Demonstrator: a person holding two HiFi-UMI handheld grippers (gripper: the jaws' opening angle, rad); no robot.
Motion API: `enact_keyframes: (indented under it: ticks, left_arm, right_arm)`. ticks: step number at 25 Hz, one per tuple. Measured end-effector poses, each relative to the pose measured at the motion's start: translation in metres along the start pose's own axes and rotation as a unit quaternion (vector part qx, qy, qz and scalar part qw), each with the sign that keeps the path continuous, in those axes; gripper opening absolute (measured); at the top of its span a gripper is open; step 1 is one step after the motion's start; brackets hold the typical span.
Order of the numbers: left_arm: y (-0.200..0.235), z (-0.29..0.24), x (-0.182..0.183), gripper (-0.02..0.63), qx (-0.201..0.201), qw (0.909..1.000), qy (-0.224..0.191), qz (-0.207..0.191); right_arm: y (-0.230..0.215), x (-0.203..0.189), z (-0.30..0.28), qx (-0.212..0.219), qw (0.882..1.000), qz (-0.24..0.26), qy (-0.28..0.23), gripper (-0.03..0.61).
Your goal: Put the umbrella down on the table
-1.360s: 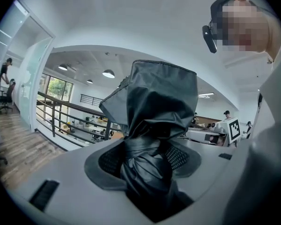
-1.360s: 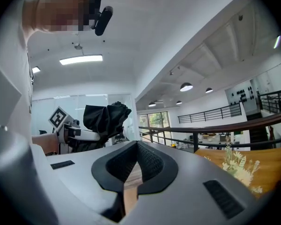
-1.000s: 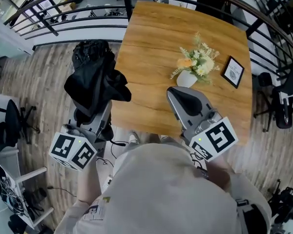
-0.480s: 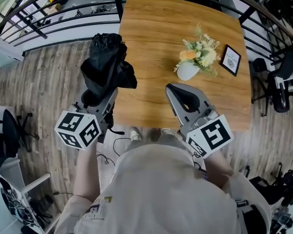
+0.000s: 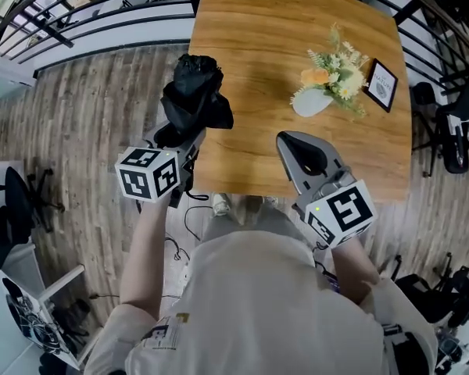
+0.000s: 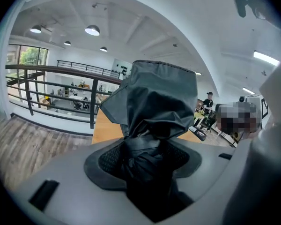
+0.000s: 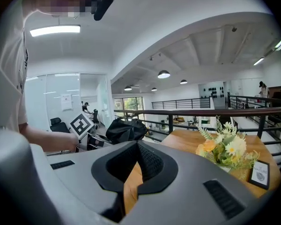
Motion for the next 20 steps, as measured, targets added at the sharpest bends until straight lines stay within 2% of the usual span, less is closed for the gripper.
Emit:
enact_keyframes:
  ticks: [6,10,16,20]
  left_arm:
    - [0.021,-0.048,-0.028,0.245,-0.004,0.9992,0.037,0.014]
    - [0.036,-0.069,-0.054,0.244,0.009,0.9973,0.071,0.019]
    - [0.059,-0.097,-0.093,0.245,0.007,0.9916,0.111,0.066]
    - [0.066,-0.108,-0.111,0.245,0.018,0.9895,0.127,0.067]
  right_arm:
    - [-0.009,-0.025,-0.016,0.004,0.999,-0.032,0.033,0.028]
    - [-0.01,-0.041,-0.028,0.012,0.997,-0.052,0.055,0.028]
    - [-0.009,-0.056,-0.042,0.024,0.994,-0.073,0.074,0.028]
    - [-0.005,-0.064,-0.044,0.031,0.993,-0.08,0.087,0.028]
Point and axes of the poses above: the fingertips, and each gripper's own axes: z backward along the fingers, y to its left, x out of its top, the point moved 9 cm from there along z, backward along the fingers, and after that the axes turned 1 degree about y, right-handed, at the moved point
